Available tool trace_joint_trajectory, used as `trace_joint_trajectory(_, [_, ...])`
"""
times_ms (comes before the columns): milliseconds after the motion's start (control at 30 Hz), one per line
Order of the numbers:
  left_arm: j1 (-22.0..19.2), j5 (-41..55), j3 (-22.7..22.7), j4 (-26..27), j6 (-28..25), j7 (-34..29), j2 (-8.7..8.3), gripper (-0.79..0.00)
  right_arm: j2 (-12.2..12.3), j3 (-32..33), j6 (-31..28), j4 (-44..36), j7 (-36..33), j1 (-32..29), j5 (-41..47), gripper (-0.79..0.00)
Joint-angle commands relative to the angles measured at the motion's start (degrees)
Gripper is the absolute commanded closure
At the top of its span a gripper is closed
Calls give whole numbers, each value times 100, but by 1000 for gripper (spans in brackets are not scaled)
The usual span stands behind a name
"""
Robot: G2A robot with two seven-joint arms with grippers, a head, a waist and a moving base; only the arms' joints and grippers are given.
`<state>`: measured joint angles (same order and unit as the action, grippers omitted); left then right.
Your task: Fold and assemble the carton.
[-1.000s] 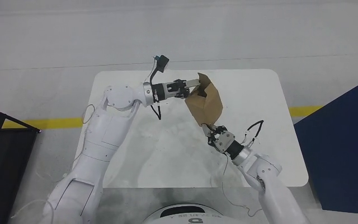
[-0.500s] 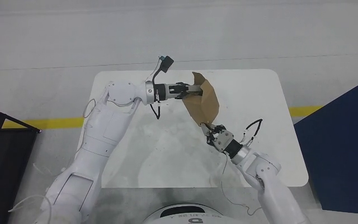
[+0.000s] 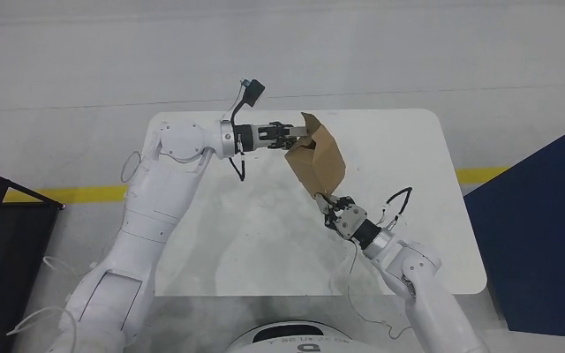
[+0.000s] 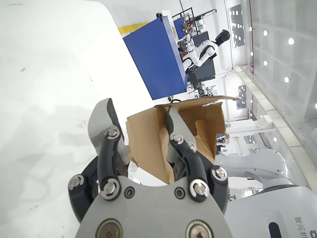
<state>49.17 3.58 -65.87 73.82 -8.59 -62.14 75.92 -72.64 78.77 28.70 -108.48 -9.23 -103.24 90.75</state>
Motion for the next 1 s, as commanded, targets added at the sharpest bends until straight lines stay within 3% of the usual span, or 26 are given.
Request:
trace_joint_trajectory(0, [18,-55,-124,86,-2,15,-42,-785,4,-1,-22,4,-12,-14,-9,0])
trace_joint_trajectory(300, [-58,-165,-160,657,-111,-251,-132,-785,23,-43,-12,23,-118,-40,-41,0])
trace_joint_trajectory(633, [-629,-629,647,295,-227,-494,-44,-785,62,21,-106,-158,-245,-255,-202,0])
trace_joint_trajectory(967, [-701,-264,675,109,-297,-384,-46,-785,99,127,-163,-247,-353,-469,-227,0])
